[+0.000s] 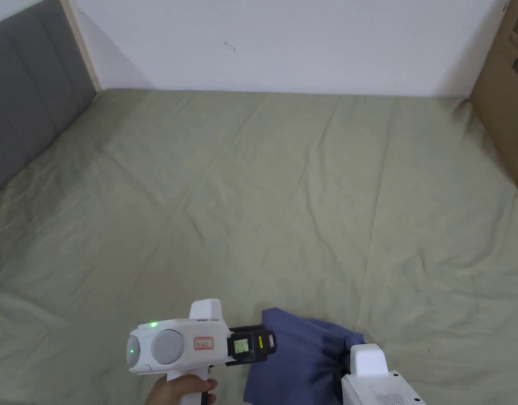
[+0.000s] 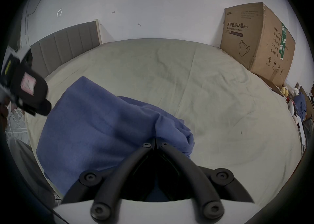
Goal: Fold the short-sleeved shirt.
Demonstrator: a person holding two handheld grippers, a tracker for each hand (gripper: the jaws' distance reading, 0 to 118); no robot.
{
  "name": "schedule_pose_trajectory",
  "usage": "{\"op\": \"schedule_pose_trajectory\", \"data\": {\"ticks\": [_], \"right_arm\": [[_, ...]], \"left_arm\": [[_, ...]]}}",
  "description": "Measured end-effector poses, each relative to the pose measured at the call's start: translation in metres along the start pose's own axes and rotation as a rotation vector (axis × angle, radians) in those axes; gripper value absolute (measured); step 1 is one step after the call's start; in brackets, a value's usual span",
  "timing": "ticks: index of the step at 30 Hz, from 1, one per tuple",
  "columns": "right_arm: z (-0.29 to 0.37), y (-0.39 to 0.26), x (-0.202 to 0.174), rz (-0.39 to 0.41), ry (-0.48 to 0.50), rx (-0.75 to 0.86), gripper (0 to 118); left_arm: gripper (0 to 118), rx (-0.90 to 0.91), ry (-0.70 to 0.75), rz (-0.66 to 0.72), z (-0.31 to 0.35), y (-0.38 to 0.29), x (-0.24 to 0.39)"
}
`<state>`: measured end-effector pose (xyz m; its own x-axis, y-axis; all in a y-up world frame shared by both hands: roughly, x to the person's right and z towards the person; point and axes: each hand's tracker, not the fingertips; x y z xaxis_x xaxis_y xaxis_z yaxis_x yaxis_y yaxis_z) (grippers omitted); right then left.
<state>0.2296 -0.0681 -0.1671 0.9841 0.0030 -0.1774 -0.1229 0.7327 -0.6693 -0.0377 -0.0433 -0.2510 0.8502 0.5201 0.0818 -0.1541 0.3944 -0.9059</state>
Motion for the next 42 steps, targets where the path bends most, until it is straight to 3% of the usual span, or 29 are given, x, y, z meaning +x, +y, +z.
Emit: {"op": "schedule_pose_trajectory", "data": {"ticks": [5, 6, 7, 8, 10, 17, 21, 30, 35, 42], "right_arm": [[-0.001, 0.0, 0.005, -0.018, 0.015, -0.002, 0], [-0.001, 0.0, 0.006, -0.019, 0.018, -0.003, 0], [0.0, 0.001, 0.007, -0.02, 0.019, -0.006, 0], [-0.002, 0.001, 0.01, -0.021, 0.024, -0.007, 0], [0.0, 0.004, 0.013, -0.029, 0.035, -0.015, 0], [0.013, 0.027, 0.022, -0.062, 0.051, 0.001, 0], [0.025, 0.044, 0.023, -0.067, 0.052, 0.063, 0], [0.025, 0.076, 0.013, -0.029, 0.065, 0.13, 0], [0.013, 0.092, -0.002, 0.007, 0.08, 0.131, 0], [-0.011, 0.106, -0.012, 0.025, 0.083, 0.107, 0]], "left_arm": [[74, -0.093, -0.034, -0.055, -0.031, -0.006, 0.007], [61, -0.103, -0.038, -0.067, -0.035, -0.009, 0.013], [36, -0.095, -0.04, -0.075, -0.037, -0.01, 0.015], [27, -0.092, -0.074, -0.081, -0.038, -0.01, 0.015], [21, -0.093, -0.071, -0.046, -0.036, -0.01, 0.021], [16, -0.053, -0.059, -0.09, 0.001, 0.003, 0.056], [16, -0.015, 0.046, -0.154, 0.013, 0.023, 0.005], [16, 0.054, 0.379, -0.153, 0.126, 0.102, -0.143], [16, 0.069, 0.55, -0.055, 0.184, 0.138, -0.214], [16, 0.036, 0.633, 0.05, 0.196, 0.154, -0.297]]}}
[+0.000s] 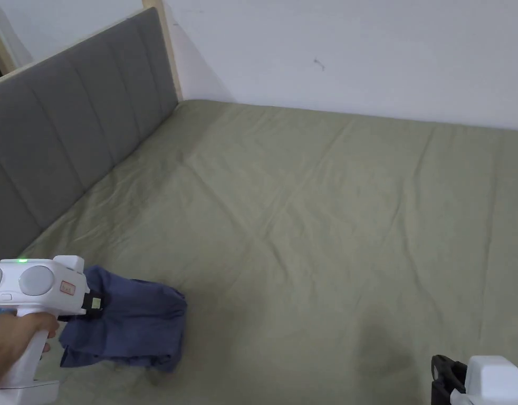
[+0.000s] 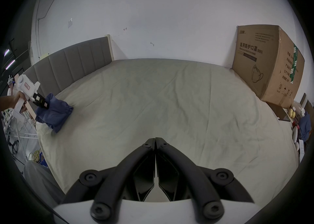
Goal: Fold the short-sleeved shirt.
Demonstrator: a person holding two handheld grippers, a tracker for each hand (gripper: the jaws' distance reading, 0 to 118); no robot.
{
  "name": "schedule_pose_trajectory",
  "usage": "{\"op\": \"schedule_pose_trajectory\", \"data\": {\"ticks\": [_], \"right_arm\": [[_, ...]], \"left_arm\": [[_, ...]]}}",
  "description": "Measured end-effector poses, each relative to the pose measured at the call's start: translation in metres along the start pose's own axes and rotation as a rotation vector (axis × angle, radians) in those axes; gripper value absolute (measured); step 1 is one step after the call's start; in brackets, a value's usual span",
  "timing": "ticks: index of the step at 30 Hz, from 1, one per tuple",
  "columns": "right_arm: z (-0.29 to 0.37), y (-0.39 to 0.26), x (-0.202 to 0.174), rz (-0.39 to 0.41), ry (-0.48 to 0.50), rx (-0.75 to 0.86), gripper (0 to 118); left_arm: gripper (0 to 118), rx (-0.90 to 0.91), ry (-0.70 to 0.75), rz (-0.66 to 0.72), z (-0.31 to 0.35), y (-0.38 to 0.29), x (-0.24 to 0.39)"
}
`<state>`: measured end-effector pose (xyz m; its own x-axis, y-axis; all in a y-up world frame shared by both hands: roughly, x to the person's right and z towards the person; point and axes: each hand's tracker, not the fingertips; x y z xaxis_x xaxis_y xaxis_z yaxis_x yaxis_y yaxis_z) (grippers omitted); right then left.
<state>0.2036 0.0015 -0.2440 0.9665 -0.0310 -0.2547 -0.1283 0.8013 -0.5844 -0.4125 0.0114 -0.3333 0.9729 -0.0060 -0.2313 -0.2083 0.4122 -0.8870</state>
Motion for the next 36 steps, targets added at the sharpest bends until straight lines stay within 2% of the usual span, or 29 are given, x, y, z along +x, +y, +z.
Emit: {"op": "schedule_pose_trajectory", "data": {"ticks": [4, 6, 8, 11, 12, 13, 19, 22, 26, 32, 36], "right_arm": [[-0.004, 0.006, -0.002, 0.001, -0.006, -0.012, 0], [-0.004, 0.006, 0.002, -0.002, -0.006, -0.016, 0], [-0.002, 0.007, 0.006, -0.008, -0.011, -0.016, 0], [0.005, 0.008, 0.014, -0.023, -0.02, -0.004, 0], [0.008, 0.009, 0.017, -0.027, -0.023, 0.001, 0], [0.011, 0.01, 0.019, -0.03, -0.026, 0.008, 0], [0.046, 0.031, 0.034, -0.043, -0.037, 0.098, 0], [0.07, 0.047, 0.039, -0.032, -0.044, 0.166, 0], [0.112, 0.073, 0.043, -0.015, -0.058, 0.285, 0], [0.175, 0.105, 0.047, -0.005, -0.125, 0.471, 0], [0.21, 0.116, 0.044, 0.019, -0.185, 0.545, 0]], "left_arm": [[17, -0.034, -0.005, 0.03, -0.019, -0.003, 0.0], [24, -0.058, 0.018, 0.025, -0.023, -0.005, 0.0], [47, -0.061, 0.075, 0.042, -0.038, 0.002, -0.003], [91, 0.005, 0.086, 0.083, -0.026, -0.002, -0.006], [100, 0.033, 0.062, 0.105, -0.014, -0.002, 0.002], [103, 0.054, 0.045, 0.124, -0.006, -0.002, 0.004], [102, 0.253, -0.012, 0.103, 0.046, 0.005, 0.03], [102, 0.37, -0.015, 0.103, 0.108, -0.009, 0.066], [101, 0.629, -0.04, 0.103, 0.176, -0.028, 0.104], [101, 0.954, -0.041, -0.018, 0.263, -0.063, 0.183], [101, 1.081, -0.039, -0.086, 0.288, -0.083, 0.235]]}}
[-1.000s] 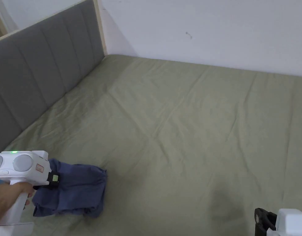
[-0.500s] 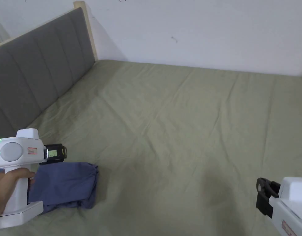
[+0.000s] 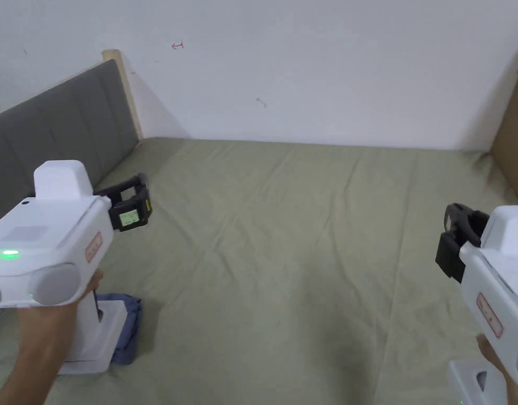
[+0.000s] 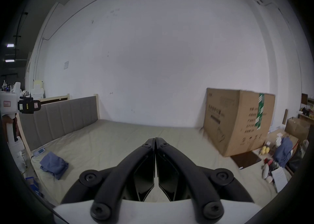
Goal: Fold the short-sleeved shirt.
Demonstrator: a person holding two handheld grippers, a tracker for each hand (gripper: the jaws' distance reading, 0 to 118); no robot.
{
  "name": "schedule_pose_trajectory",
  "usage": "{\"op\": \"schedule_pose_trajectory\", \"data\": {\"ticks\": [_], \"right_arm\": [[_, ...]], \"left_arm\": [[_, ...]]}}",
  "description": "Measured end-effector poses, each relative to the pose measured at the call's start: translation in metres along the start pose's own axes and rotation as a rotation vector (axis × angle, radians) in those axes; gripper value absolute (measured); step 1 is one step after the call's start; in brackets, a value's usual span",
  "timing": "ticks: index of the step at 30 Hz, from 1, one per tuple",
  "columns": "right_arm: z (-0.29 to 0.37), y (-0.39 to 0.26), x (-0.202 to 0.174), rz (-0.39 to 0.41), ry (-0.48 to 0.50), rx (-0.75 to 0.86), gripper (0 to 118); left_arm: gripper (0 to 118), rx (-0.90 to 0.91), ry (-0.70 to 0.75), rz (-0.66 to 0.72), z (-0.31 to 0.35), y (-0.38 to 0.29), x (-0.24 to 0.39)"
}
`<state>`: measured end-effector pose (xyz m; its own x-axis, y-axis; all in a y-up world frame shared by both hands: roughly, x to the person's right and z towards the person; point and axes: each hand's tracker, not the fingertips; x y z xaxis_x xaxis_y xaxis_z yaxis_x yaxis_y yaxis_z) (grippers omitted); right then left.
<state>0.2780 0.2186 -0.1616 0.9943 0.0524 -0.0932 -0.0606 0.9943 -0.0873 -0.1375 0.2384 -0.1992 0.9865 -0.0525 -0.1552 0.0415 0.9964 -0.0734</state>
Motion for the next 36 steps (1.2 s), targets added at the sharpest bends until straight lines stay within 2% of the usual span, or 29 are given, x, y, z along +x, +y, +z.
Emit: {"op": "schedule_pose_trajectory", "data": {"ticks": [5, 8, 9, 12, 14, 15, 23, 36], "right_arm": [[0.021, 0.013, 0.012, 0.006, -0.042, 0.055, 0], [0.029, 0.013, 0.02, 0.002, -0.066, 0.076, 0], [0.031, 0.013, 0.021, 0.011, -0.077, 0.08, 0], [0.035, 0.009, 0.027, 0.015, -0.09, 0.08, 0], [0.037, 0.007, 0.031, 0.009, -0.101, 0.078, 0], [0.038, 0.006, 0.032, 0.008, -0.105, 0.076, 0], [0.041, 0.002, 0.039, 0.002, -0.121, 0.07, 0], [0.046, 0.004, 0.04, 0.006, -0.122, 0.079, 0]], "left_arm": [[100, 0.111, -0.038, -0.014, 0.01, -0.002, 0.056], [93, 0.131, -0.075, 0.026, 0.021, -0.007, 0.081], [87, 0.142, -0.102, 0.046, 0.022, -0.01, 0.086], [53, 0.152, -0.116, 0.068, 0.026, -0.018, 0.098], [8, 0.151, -0.143, 0.081, 0.026, -0.024, 0.105], [0, 0.145, -0.165, 0.085, 0.025, -0.026, 0.107], [0, 0.105, -0.196, 0.009, 0.027, -0.042, 0.116], [0, 0.091, -0.219, 0.031, 0.04, -0.039, 0.121]]}}
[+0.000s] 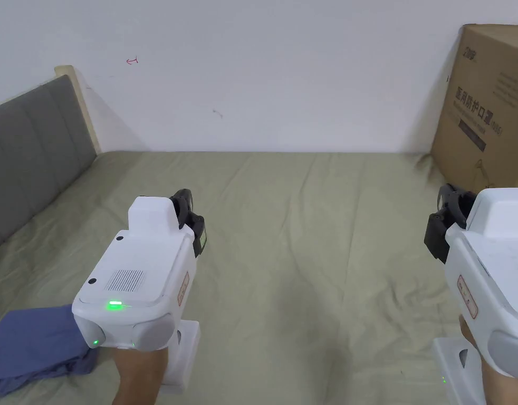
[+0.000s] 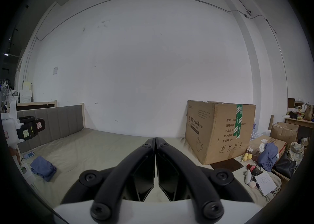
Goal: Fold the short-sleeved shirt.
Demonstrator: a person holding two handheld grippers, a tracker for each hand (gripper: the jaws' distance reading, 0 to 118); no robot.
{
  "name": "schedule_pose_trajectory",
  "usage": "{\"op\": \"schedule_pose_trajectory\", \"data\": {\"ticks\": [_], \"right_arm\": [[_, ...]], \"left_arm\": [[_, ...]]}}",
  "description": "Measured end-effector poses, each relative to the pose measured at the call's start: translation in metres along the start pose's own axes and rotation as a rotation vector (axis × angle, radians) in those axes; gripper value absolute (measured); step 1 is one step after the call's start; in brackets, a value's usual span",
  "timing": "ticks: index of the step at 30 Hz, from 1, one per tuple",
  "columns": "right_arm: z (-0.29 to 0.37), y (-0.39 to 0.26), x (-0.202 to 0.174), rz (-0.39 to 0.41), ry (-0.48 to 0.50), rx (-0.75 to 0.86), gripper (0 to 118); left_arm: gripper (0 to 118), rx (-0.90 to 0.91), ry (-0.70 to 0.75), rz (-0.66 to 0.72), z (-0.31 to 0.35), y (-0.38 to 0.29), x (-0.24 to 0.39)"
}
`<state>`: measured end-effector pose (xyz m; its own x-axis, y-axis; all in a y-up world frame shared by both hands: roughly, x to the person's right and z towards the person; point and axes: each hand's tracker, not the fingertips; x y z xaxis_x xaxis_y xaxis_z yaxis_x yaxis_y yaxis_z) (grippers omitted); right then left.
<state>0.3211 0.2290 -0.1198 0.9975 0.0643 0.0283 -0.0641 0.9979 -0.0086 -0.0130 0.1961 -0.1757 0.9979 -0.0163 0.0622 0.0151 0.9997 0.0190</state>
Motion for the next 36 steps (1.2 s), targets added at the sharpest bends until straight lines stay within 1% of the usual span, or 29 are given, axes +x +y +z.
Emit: {"op": "schedule_pose_trajectory", "data": {"ticks": [36], "right_arm": [[0.0067, 0.0037, -0.0014, 0.008, 0.006, 0.009, 0]], "left_arm": [[0, -0.007, -0.018, 0.001, 0.0023, -0.0007, -0.0041]]}}
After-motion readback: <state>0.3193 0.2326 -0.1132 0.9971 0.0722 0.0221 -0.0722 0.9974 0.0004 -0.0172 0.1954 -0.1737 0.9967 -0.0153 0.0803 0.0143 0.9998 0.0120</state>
